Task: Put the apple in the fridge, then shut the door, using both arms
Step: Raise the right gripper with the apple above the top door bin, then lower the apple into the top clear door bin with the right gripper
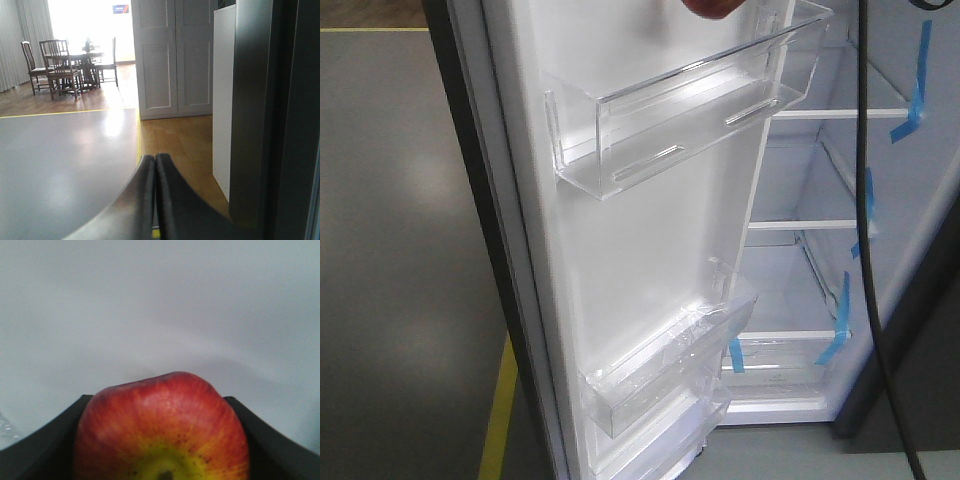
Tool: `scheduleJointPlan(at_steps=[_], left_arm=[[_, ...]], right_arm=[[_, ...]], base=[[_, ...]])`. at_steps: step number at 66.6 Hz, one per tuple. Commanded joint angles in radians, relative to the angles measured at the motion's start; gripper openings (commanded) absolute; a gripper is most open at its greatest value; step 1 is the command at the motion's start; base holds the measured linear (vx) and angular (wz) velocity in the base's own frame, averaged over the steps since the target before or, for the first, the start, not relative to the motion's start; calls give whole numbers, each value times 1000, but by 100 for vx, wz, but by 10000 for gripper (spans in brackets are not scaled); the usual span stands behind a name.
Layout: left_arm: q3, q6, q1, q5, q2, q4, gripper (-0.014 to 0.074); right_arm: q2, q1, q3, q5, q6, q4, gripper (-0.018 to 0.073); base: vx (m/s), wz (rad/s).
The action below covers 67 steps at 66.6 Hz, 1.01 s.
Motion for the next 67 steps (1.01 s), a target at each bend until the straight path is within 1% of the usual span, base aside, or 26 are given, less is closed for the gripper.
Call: scheduleJointPlan(at_steps=[1, 7, 12, 24, 29, 47, 52, 58, 67], left_arm=[[-17, 1, 1, -75, -15, -8, -6], [-17, 1, 1, -75, -15, -8, -6], [-17, 1, 1, -75, -15, -8, -6], [-17, 1, 1, -75, -15, -8, -6], [-17, 1, 1, -75, -15, -8, -6], [-17, 1, 1, -75, -15, -8, -6], [-17, 1, 1, -75, -15, -8, -6], [-17, 1, 1, -75, -15, -8, -6], [-17, 1, 1, -75, -15, -8, -6]], right_arm=[[-18, 17, -43, -100, 81, -98, 207], [-1, 19, -42, -106, 120, -153, 232], [11, 18, -42, -106, 138, -163, 257], [24, 17, -41, -89, 138, -163, 330], [24, 17, -41, -76, 140, -169, 375], [24, 17, -41, -58, 172, -208, 597], [24, 17, -41, -58, 174, -213, 641], [24, 17, -41, -57, 180, -215, 663], [13, 17, -41, -46, 190, -216, 660]], base=[[0, 0], [0, 0], [0, 0], [0, 0], [0, 0], [0, 0], [0, 0], [0, 0], [0, 0]])
